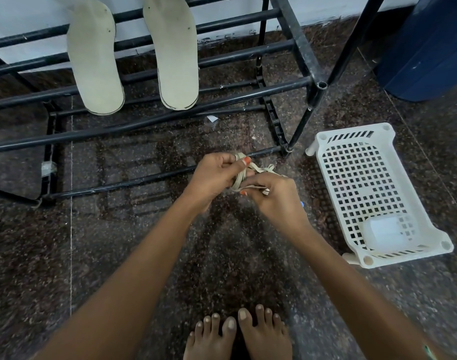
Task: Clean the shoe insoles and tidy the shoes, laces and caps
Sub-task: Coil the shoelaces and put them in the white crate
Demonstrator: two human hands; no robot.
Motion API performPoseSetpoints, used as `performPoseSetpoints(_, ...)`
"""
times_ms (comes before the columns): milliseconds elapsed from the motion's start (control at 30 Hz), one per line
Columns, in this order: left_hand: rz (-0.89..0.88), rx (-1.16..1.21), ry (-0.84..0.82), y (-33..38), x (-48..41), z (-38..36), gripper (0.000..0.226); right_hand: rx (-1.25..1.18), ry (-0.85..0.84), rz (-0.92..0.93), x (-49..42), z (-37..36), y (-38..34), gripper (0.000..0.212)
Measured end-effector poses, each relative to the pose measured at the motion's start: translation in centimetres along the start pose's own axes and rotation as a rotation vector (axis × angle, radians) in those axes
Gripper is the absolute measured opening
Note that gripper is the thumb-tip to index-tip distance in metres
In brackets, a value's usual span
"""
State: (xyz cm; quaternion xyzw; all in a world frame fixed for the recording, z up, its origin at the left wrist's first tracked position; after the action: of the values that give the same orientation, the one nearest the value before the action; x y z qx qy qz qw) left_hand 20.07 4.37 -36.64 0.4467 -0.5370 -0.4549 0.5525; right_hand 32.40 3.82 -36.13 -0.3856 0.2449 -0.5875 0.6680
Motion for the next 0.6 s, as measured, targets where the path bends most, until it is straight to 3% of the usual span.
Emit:
performPoseSetpoints(200, -0.014, -0.058, 0.091, 0.0, -0.3, 0.6, 0.023, 0.047, 0.021, 0.205, 0.5, -0.3, -0.8, 0.015)
performPoseSetpoints(300, -0.042, -0.129, 0.083, -0.1, -0.4, 0.8, 0.021, 0.073, 0.009, 0.215, 0.3, -0.3, -0.8, 0.017)
performPoseSetpoints(467, -0.081, -0.222, -0.007, -0.1, -0.3, 0.5, 0.02, 0.094, 0.032, 0.208, -0.1, 0.4, -0.8, 0.013)
performPoseSetpoints(600, -0.002, -0.203, -0.141, -0.2, -0.2, -0.2, 0.043, 0.052, 0.073, 0.2, -0.6, 1.0, -0.7, 0.008)
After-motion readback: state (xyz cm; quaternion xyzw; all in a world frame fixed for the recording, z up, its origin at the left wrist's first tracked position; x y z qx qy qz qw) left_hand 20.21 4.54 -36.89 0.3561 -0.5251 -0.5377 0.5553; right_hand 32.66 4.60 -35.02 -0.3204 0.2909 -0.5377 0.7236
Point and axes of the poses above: each hand's wrist, its own x-axis away from the middle knuckle, its own z-axis out of the back of the hand, y = z × x, the point moved 4 cm from there along -x, towards the middle knuckle, and after that the axes turned 13 degrees about -z, right-handed, at the moved point
